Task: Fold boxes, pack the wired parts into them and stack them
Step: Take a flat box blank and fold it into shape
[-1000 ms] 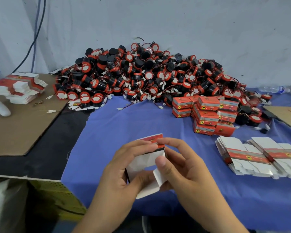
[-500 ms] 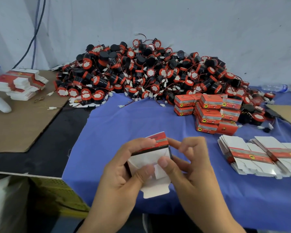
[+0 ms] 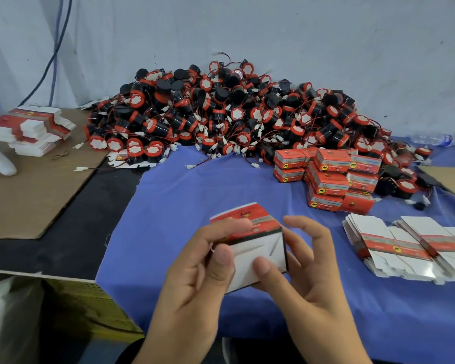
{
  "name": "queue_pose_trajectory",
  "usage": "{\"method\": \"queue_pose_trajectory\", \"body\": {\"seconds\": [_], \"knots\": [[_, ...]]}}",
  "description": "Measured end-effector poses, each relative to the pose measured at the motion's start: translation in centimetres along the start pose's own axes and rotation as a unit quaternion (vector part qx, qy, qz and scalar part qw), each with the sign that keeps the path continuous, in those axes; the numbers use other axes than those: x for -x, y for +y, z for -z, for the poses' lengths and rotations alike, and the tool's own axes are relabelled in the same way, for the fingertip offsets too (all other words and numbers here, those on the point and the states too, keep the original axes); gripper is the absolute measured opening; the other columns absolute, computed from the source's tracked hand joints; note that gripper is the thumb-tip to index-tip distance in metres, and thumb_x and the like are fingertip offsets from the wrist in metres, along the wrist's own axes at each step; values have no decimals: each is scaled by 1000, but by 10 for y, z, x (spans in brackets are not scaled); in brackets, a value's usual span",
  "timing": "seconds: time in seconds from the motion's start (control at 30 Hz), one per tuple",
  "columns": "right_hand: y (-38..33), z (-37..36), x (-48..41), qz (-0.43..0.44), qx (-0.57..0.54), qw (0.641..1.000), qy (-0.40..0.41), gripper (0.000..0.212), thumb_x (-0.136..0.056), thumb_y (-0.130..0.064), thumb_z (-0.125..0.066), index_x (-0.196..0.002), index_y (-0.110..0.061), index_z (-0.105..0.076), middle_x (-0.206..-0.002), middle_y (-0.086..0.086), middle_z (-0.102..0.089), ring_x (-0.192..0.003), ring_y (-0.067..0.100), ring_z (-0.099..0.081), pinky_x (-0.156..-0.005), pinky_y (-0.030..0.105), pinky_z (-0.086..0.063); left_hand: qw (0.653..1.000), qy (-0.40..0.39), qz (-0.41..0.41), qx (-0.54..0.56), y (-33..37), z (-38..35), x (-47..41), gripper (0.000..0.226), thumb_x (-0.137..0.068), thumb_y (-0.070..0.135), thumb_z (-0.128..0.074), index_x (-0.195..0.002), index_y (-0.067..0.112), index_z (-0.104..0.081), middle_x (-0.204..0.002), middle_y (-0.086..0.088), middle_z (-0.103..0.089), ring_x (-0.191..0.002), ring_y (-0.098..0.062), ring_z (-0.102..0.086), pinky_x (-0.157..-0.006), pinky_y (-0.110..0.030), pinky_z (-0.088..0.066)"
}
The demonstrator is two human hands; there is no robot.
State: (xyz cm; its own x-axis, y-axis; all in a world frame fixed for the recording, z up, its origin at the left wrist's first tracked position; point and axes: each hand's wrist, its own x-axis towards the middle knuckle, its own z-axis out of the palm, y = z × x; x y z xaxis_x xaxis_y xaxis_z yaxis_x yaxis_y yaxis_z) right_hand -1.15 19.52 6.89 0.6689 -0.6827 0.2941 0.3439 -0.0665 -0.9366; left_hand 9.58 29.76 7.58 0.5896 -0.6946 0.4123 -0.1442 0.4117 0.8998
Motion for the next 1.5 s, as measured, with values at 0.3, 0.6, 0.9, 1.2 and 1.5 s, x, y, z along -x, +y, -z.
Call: {"method": "queue_pose_trajectory", "body": {"seconds": [0.3,0.6,0.9,1.2,1.5], "knots": [[0,-14,-1,-12,6,997,79,52,-82,23,-63,-107,-23,-61,-105,5,-71,-91,21,-72,-69,23,-57,992,107,-67,-14,-13,-23,5,54,-88,-23,-57,-99,28,-72,-113,-9,-67,-109,-26,-68,-73,-26,-61],[6,-27,1,-18,35,989,145,62,-77,21,-67,-104,-35,-61,-109,-4,-72,-94,21,-73,-67,28,-61,982,179,-41,-34,-18,-32,7,62,-81,-31,-57,-89,27,-77,-106,-7,-72,-102,-24,-71,-67,-34,-63],[5,-20,-2,-141,-193,967,86,66,-66,0,-71,-125,-28,-61,-90,11,-75,-79,21,-70,-67,27,-59,973,223,-21,-48,-12,-32,11,25,-88,17,-75,-104,36,-75,-106,8,-76,-99,-12,-72,-76,-22,-58],[2,-29,1,-122,-102,972,175,62,-78,9,-68,-114,-42,-63,-74,14,-67,-64,23,-61,-54,32,-53,960,250,-47,-118,-17,-38,19,24,-88,17,-64,-104,32,-73,-105,12,-75,-95,-11,-72,-78,-21,-56],[-1,-15,6,-119,-204,970,61,98,-45,-43,-100,-132,-51,-56,-108,16,-75,-89,29,-74,-67,35,-60,991,64,62,-98,-14,-17,11,32,-88,50,-64,-118,59,-58,-121,27,-64,-112,5,-62,-79,-19,-58]]}}
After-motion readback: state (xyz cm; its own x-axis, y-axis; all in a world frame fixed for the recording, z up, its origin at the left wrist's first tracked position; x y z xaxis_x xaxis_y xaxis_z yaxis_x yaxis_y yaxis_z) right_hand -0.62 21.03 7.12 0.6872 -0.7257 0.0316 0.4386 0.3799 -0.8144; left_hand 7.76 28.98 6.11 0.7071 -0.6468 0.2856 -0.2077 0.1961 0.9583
